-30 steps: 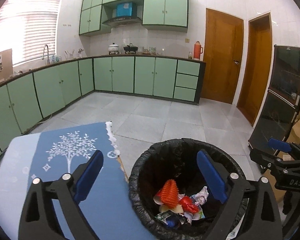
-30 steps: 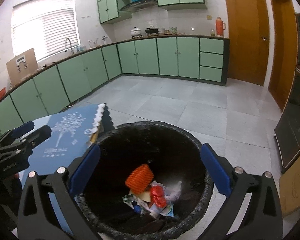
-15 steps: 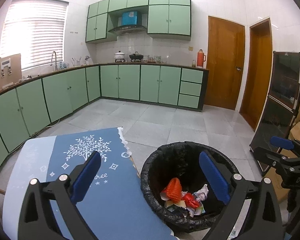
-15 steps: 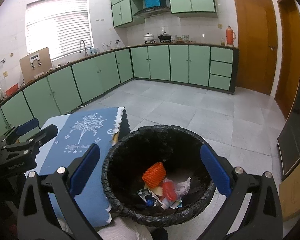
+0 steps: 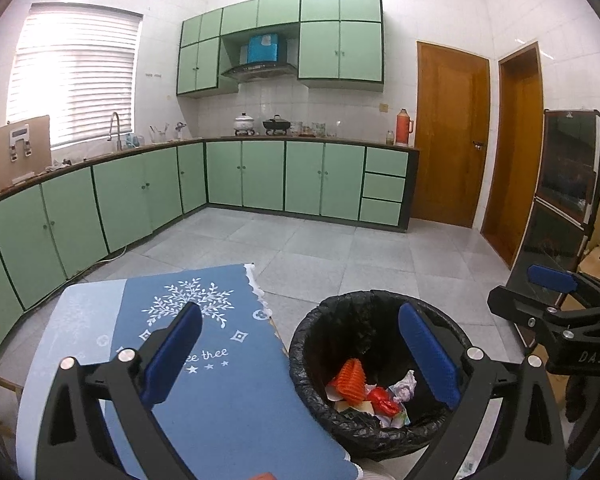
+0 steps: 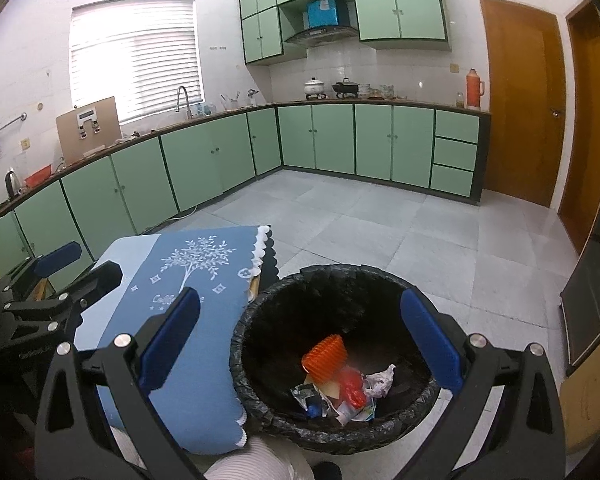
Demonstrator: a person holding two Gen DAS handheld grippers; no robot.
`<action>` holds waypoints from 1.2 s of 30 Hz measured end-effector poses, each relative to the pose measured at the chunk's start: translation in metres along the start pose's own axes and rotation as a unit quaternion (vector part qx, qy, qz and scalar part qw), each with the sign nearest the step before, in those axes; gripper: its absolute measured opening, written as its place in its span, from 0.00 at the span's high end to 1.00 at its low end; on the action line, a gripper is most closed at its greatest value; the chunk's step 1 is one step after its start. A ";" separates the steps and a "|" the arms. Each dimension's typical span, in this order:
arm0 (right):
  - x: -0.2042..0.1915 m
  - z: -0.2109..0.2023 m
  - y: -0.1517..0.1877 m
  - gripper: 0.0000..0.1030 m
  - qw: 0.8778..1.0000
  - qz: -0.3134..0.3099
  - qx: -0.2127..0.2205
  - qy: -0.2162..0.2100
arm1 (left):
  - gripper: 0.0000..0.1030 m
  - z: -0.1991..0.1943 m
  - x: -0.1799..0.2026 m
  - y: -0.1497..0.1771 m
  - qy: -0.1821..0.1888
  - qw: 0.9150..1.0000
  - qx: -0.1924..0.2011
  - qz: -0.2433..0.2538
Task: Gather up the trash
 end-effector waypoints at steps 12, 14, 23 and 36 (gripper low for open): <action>-0.014 -0.007 -0.004 0.05 1.000 -0.011 0.007 -0.010 | 0.06 -0.013 -0.007 -0.005 -0.009 1.000 0.010 -0.004; -0.014 -0.008 -0.004 0.05 1.000 -0.011 0.007 -0.011 | 0.06 -0.014 -0.007 -0.005 -0.009 1.000 0.010 -0.005; -0.019 -0.007 -0.005 0.05 1.000 -0.011 0.006 -0.015 | 0.06 -0.017 -0.011 -0.003 -0.012 1.000 0.011 -0.009; -0.025 -0.009 -0.005 0.05 1.000 -0.015 0.005 -0.017 | 0.06 -0.019 -0.016 -0.004 -0.015 1.000 0.011 -0.011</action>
Point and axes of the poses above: each gripper's, at about its wrist camera, not at the fingertips, and z roughly the way its jaws point, x to its right, y to its underside, the point moved 10 cm from there along z, roughly the way its jaws point, and after that the axes turned 9 degrees about z, right-handed, at the moved point
